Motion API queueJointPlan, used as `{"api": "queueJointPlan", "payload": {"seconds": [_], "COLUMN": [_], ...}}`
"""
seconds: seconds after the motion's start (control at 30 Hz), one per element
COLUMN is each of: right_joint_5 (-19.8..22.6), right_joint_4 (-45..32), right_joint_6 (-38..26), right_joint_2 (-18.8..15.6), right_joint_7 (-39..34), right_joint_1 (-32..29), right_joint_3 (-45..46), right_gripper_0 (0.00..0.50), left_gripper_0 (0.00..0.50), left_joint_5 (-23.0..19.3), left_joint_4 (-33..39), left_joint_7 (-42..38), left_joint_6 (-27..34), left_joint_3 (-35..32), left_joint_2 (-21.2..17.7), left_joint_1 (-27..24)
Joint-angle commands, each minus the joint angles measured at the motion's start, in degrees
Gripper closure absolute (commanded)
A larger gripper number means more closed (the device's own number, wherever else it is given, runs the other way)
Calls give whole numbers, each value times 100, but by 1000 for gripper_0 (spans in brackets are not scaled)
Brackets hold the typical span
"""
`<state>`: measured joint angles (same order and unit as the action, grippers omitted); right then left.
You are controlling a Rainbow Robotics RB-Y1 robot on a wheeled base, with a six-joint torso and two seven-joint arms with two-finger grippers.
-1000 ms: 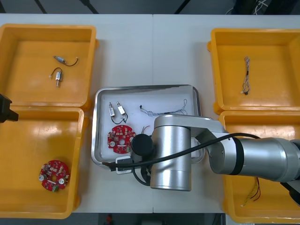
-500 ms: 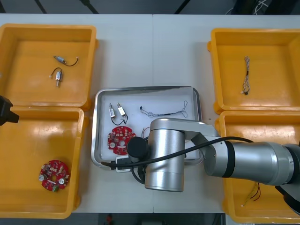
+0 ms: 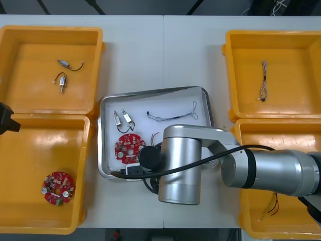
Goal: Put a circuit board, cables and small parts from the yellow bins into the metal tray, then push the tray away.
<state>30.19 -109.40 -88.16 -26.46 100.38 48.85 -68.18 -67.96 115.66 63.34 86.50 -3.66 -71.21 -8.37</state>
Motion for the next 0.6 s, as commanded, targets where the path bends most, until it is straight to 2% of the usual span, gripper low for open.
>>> {"api": "queueJointPlan", "payload": {"seconds": [0.03, 0.2, 0.33, 0.6], "right_joint_5": [153, 268, 276, 610], "right_joint_4": [-222, -178, -55, 463], "right_joint_6": [45, 45, 71, 299], "right_joint_2": [-228, -298, -298, -236], "right_joint_7": [-256, -704, -704, -669], "right_joint_1": [450, 784, 959, 1487], "right_joint_3": [-90, -90, -90, -90], "right_gripper_0": [500, 500, 500, 500], "left_gripper_0": [0, 0, 0, 0], "left_joint_5": [10, 10, 10, 10], "left_joint_4": [71, 71, 71, 71], "left_joint_7": [126, 126, 126, 126], "left_joint_6": [-54, -54, -54, -54], "left_joint_3": [-179, -179, -179, -179], "left_joint_2": [-262, -262, -262, -262], "left_joint_1": [125, 125, 125, 125]}}
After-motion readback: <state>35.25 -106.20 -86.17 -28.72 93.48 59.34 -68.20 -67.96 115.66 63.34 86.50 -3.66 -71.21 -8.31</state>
